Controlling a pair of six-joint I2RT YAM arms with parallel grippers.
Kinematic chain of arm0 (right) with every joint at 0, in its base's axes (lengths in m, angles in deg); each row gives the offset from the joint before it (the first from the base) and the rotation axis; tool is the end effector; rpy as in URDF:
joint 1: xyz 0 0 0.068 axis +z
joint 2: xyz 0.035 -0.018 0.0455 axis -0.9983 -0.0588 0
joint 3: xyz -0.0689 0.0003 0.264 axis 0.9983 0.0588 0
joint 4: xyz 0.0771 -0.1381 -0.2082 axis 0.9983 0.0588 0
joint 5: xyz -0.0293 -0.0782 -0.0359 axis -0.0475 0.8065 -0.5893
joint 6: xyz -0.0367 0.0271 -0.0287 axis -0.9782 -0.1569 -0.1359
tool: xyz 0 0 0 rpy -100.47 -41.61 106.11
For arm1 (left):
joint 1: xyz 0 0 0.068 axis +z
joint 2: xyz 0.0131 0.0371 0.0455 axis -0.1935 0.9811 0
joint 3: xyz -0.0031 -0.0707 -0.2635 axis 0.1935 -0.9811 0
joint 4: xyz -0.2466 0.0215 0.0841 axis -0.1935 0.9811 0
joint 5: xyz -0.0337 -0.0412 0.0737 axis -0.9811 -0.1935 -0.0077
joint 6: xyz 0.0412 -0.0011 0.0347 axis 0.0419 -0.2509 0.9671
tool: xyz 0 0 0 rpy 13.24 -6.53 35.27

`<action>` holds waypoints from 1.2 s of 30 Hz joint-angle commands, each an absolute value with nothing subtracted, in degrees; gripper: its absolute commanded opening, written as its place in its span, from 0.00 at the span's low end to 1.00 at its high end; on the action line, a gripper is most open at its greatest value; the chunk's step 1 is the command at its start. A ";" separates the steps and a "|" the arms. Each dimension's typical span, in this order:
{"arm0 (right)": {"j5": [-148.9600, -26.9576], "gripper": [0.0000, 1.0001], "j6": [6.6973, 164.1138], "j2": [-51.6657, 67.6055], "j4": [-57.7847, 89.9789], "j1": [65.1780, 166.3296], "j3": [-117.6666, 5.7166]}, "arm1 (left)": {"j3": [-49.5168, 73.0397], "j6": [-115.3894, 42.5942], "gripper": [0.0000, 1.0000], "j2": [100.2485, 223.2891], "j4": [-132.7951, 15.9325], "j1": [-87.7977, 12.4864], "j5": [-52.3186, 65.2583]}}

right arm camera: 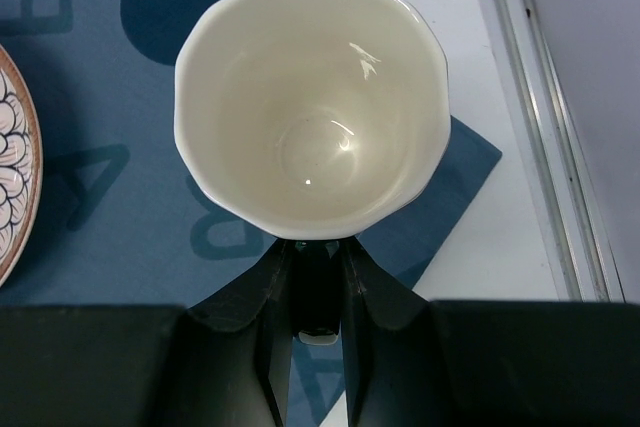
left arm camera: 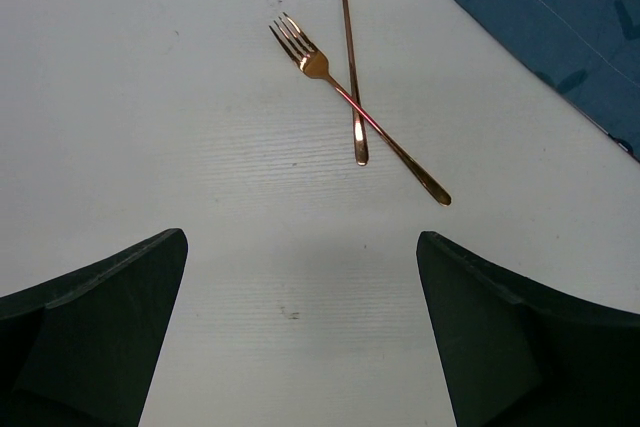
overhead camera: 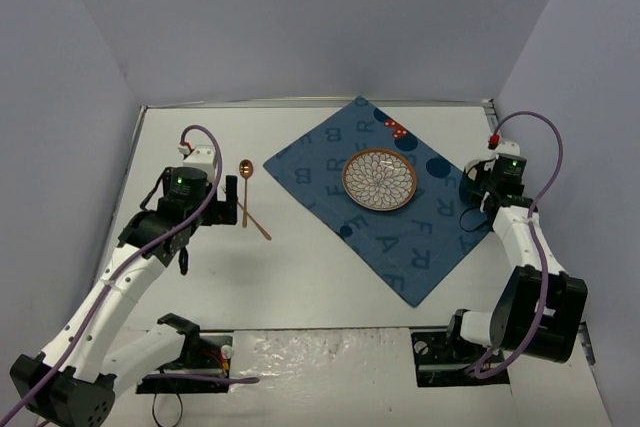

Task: Set the dinner table for one person

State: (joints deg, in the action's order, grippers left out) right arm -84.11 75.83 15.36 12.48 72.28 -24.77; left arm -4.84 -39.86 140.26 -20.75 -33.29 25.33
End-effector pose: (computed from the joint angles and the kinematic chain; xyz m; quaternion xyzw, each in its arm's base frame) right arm 0.2788 -0.0688 0.2511 0.0683 0.8461 -0.0507 0.5261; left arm 0.1859 -0.0685 0.3331 0.0110 0.8798 -0.0720 0.4697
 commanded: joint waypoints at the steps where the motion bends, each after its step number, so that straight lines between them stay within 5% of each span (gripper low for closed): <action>1: -86.30 0.00 72.26 14.96 2.21 71.40 -27.62 | -4.25 -38.79 0.97 139.10 -22.05 -33.66 27.38; 32: -87.32 0.00 71.91 11.59 -2.08 68.52 -22.44 | -4.33 -38.53 0.97 139.36 -22.14 -33.57 27.12; 36: -85.72 0.13 72.96 11.75 -1.53 68.52 -21.26 | -4.33 -38.64 0.97 138.99 -22.23 -33.48 26.88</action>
State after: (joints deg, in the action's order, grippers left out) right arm -87.65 72.14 10.60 4.13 68.97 -21.71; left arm -4.84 -39.76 139.81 -20.56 -33.33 26.45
